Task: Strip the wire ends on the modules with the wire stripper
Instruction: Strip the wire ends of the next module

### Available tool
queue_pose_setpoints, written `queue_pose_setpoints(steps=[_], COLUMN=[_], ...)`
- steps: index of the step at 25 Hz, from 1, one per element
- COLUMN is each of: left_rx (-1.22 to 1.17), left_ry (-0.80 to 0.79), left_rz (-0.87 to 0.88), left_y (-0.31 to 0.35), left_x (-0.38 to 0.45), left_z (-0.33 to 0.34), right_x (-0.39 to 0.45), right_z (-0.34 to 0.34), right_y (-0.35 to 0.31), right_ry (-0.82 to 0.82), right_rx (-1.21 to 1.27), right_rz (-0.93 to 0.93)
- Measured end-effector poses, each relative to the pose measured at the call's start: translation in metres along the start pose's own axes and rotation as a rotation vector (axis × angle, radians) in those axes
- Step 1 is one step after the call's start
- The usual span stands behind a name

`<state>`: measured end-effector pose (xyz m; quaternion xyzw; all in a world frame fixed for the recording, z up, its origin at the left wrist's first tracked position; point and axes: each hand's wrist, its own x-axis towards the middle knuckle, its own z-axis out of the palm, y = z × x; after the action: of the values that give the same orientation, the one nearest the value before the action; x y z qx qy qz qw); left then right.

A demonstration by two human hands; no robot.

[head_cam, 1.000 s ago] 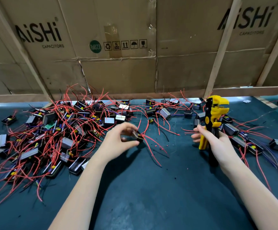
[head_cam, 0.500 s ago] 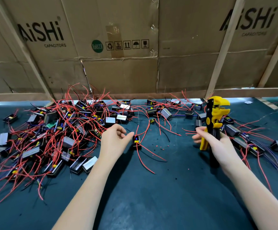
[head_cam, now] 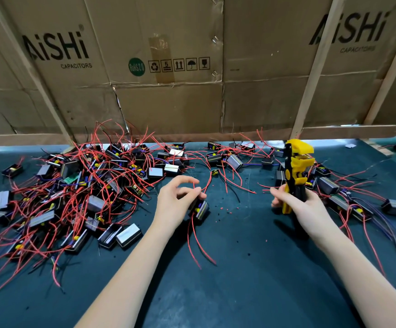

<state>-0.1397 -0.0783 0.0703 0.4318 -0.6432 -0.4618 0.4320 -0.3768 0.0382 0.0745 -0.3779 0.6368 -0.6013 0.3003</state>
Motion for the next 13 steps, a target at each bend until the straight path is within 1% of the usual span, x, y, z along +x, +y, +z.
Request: queue_pose_setpoints(steps=[1, 2, 4, 6, 7, 8, 9, 10, 11, 13], left_rx=[0.016, 0.035, 0.149, 0.364, 0.466, 0.536, 0.568, 0.566, 0.547, 0.489], left_ry=[-0.035, -0.068, -0.095, -0.043, -0.005, 0.020, 0.012, -0.031, -0.093, -0.183], left_rz=[0.035, 0.066, 0.151, 0.295, 0.373, 0.443, 0.501, 0.535, 0.537, 0.478], left_y=[0.001, 0.002, 0.002, 0.000, 0.000, 0.000, 0.000, 0.000, 0.000, 0.000], left_x=[-0.001, -0.002, -0.005, -0.005, -0.005, -0.003, -0.003, -0.002, -0.003, -0.005], left_z=[0.000, 0.000, 0.001, 0.003, 0.003, 0.002, 0.001, 0.000, 0.000, 0.001], right_x=[-0.001, -0.002, -0.003, -0.005, -0.005, -0.004, -0.003, -0.002, 0.000, 0.002], right_z=[0.001, 0.003, 0.003, 0.004, 0.005, 0.007, 0.009, 0.011, 0.012, 0.015], right_y=[0.001, 0.002, 0.005, 0.004, 0.004, 0.005, 0.006, 0.007, 0.009, 0.012], right_ry=[0.008, 0.031, 0.116, 0.207, 0.236, 0.261, 0.293, 0.330, 0.364, 0.391], right_rx=[-0.048, -0.152, -0.495, -0.842, -0.963, -1.046, -1.104, -1.150, -1.188, -1.257], right_rz=[-0.043, -0.099, -0.225, -0.334, -0.343, -0.329, -0.314, -0.314, -0.328, -0.346])
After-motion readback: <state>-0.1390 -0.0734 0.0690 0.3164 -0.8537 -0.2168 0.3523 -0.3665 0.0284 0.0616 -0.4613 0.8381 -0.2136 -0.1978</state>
